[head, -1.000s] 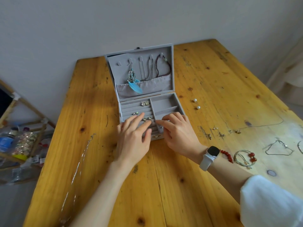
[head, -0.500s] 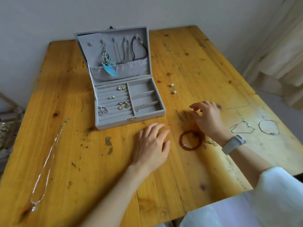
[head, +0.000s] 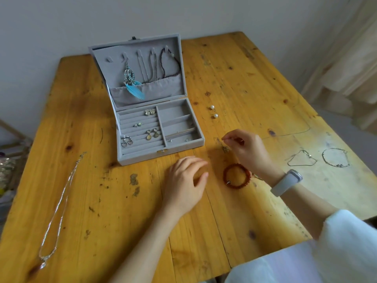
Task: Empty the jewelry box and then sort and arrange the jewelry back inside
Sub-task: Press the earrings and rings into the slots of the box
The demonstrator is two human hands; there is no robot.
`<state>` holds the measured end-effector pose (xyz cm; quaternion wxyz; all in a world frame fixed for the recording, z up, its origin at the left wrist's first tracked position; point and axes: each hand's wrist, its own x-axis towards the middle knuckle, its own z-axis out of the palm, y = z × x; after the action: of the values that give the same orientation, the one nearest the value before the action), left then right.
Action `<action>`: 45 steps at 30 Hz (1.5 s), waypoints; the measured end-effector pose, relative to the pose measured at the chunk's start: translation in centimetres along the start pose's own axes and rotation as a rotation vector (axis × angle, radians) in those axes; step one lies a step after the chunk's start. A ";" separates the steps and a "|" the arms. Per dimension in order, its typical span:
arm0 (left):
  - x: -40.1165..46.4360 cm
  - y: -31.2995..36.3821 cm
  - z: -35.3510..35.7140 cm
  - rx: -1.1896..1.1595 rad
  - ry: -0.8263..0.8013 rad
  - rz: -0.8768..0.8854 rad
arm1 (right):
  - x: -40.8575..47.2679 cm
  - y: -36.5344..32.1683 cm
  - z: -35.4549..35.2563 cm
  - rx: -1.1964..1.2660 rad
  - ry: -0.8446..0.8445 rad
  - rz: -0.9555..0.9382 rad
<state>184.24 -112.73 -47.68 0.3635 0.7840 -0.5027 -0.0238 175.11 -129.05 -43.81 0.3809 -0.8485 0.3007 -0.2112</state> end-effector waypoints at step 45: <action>0.5 -2.4 -6.7 -0.591 0.289 -0.490 | -3.3 -5.6 5.9 0.385 -0.031 -0.110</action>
<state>189.05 -108.89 -44.06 0.6236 0.7376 -0.2163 -0.1427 178.09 -120.85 -43.57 0.5285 -0.7784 0.2018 -0.2720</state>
